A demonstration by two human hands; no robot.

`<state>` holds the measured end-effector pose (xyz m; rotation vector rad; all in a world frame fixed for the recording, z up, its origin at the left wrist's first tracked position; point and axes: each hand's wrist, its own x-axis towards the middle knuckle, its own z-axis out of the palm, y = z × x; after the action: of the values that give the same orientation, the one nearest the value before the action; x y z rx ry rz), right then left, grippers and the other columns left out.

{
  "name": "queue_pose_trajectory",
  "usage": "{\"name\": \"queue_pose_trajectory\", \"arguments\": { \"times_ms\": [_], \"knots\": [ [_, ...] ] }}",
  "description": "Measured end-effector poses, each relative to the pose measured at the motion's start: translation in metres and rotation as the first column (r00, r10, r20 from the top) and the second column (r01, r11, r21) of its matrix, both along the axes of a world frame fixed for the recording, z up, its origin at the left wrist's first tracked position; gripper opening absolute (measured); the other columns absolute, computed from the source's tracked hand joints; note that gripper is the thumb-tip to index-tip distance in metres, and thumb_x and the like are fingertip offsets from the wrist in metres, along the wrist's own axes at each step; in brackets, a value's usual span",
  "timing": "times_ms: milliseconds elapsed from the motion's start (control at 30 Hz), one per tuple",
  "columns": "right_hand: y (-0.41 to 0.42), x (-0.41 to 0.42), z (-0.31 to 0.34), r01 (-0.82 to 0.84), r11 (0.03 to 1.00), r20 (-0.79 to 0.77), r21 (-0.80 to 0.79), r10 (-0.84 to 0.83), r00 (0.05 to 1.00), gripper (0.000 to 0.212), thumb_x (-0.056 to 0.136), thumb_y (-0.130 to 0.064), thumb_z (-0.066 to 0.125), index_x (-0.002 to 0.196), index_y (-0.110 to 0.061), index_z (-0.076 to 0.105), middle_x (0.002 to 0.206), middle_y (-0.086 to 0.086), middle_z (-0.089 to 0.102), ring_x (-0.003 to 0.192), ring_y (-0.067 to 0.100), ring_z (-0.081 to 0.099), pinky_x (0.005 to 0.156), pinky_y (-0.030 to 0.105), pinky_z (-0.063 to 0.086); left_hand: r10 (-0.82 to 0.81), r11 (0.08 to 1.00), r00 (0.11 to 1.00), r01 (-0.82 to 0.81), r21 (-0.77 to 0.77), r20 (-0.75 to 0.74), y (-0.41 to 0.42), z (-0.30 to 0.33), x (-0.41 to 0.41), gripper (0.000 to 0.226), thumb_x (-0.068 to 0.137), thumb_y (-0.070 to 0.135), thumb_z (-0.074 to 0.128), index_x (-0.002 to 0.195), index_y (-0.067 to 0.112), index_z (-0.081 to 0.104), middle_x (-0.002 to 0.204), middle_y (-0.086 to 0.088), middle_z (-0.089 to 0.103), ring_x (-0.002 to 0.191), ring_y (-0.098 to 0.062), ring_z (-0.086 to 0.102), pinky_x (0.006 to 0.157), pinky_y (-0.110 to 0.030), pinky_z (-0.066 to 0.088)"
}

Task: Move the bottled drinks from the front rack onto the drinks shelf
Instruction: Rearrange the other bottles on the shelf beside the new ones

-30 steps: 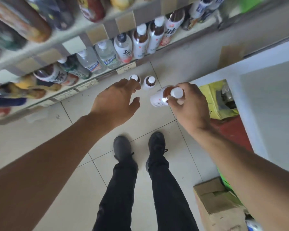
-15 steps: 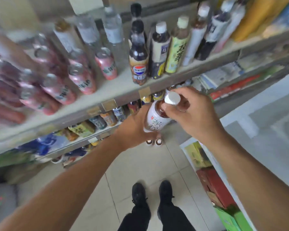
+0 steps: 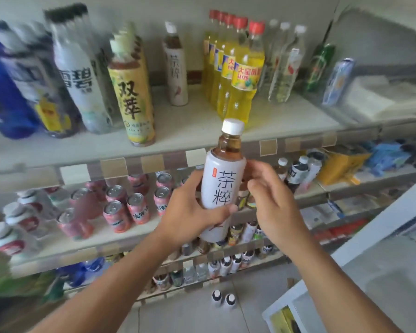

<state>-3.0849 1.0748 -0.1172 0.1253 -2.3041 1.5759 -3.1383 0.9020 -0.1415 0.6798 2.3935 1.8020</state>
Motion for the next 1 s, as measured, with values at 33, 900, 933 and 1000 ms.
{"name": "queue_pose_trajectory", "arguments": {
  "times_ms": [33, 900, 933, 1000],
  "knots": [
    [-0.004, 0.002, 0.001, -0.040, 0.999, 0.019, 0.000, 0.040, 0.999, 0.033, 0.095, -0.023, 0.042, 0.119, -0.045, 0.049, 0.113, -0.032, 0.062, 0.108, -0.008, 0.058, 0.086, 0.011, 0.046, 0.012, 0.999, 1.000, -0.011, 0.037, -0.008, -0.003, 0.013, -0.001, 0.057, 0.064, 0.043, 0.085, 0.111, 0.030, 0.056, 0.093, 0.012, 0.072, 0.081, -0.009, 0.070, 0.068, -0.027, 0.056],
    [-0.070, -0.082, 0.046, 0.091, 0.992, 0.023, 0.087, -0.094, 0.995, 0.044, 0.074, -0.040, 0.077, 0.106, -0.042, 0.046, 0.092, -0.016, 0.065, 0.082, -0.007, 0.061, 0.063, 0.016, 0.050, 0.166, 0.985, 0.974, -0.157, 0.067, -0.156, -0.027, 0.096, -0.078, 0.039, 0.084, 0.048, 0.071, 0.117, 0.032, 0.059, 0.103, 0.018, 0.070, 0.095, 0.004, 0.065, 0.079, -0.017, 0.052],
    [-0.067, -0.090, 0.046, 0.104, 0.991, 0.014, 0.085, -0.106, 0.994, 0.045, 0.074, -0.041, 0.078, 0.107, -0.041, 0.047, 0.093, -0.016, 0.065, 0.082, -0.008, 0.061, 0.063, 0.015, 0.050, 0.183, 0.983, 0.969, -0.176, 0.054, -0.167, -0.028, 0.095, -0.082, 0.033, 0.090, 0.045, 0.065, 0.120, 0.032, 0.058, 0.104, 0.020, 0.069, 0.096, 0.008, 0.063, 0.078, -0.010, 0.048],
    [-0.059, -0.109, 0.048, 0.130, 0.987, -0.008, 0.091, -0.130, 0.992, 0.048, 0.075, -0.045, 0.079, 0.111, -0.035, 0.049, 0.095, -0.015, 0.064, 0.082, -0.012, 0.059, 0.059, 0.009, 0.046, 0.245, 0.967, 0.941, -0.255, -0.012, -0.232, -0.029, 0.088, -0.092, 0.031, 0.096, 0.044, 0.054, 0.121, 0.027, 0.059, 0.106, 0.019, 0.067, 0.097, 0.010, 0.061, 0.079, -0.010, 0.048]
  ]
}}
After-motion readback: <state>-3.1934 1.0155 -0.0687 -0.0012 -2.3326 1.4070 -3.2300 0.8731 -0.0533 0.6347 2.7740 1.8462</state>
